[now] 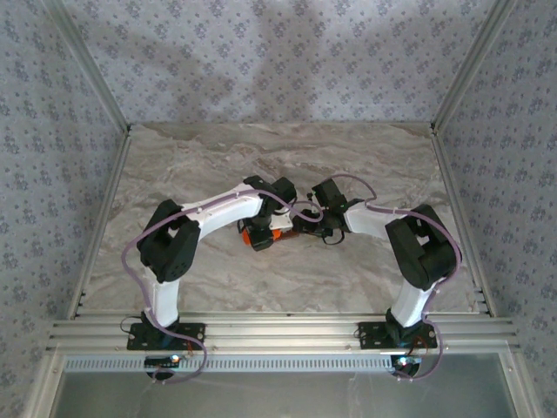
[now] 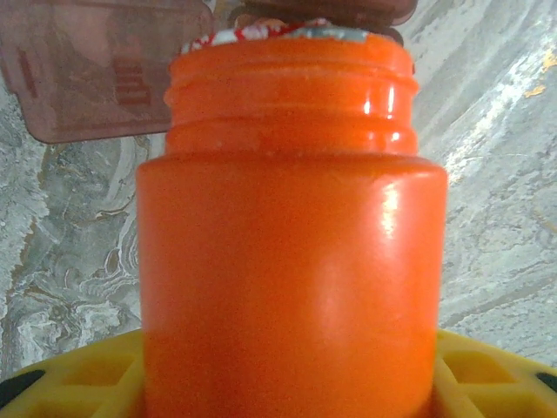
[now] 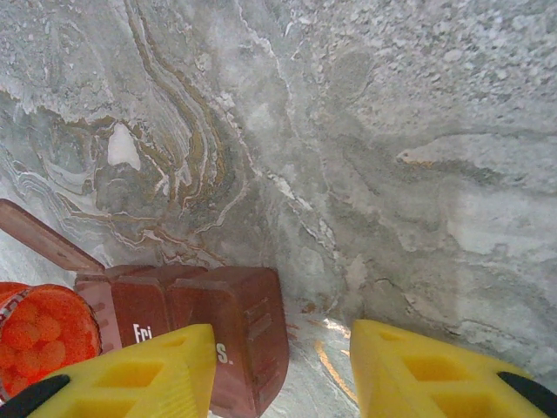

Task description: Sort the pills into containers

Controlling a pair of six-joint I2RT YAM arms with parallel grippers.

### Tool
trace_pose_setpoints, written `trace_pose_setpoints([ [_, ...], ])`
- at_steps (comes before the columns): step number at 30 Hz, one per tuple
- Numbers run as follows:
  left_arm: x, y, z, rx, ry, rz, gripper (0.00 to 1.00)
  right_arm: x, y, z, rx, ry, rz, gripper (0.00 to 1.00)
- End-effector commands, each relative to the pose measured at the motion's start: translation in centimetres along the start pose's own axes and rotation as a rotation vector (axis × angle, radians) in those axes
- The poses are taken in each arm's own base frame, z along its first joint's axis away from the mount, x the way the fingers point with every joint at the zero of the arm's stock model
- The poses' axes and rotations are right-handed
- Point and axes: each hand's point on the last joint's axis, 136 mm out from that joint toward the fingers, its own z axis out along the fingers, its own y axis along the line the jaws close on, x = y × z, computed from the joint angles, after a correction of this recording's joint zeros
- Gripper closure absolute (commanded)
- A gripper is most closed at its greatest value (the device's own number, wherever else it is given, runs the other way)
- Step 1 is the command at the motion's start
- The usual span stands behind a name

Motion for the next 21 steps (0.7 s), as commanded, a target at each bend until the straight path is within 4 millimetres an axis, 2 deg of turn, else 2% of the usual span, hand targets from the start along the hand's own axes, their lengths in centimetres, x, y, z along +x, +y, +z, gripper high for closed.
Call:
trace_pose_setpoints([
  [1, 0.2, 0.1, -0.3, -0.007, 0.025, 0.028, 1.00, 1.0, -1.2, 0.7, 0.030, 0.037, 0.036, 0.54],
  [10, 0.3, -0.1, 0.7, -0.033, 0.072, 0.059, 1.00, 1.1, -1.3, 0.8, 0.031, 0.046, 0.037, 0.54],
  [21, 0.3, 0.2, 0.2, -0.052, 0.058, 0.059, 1.00, 1.2, -1.4, 0.6, 0.038, 0.050, 0.034, 0.54],
])
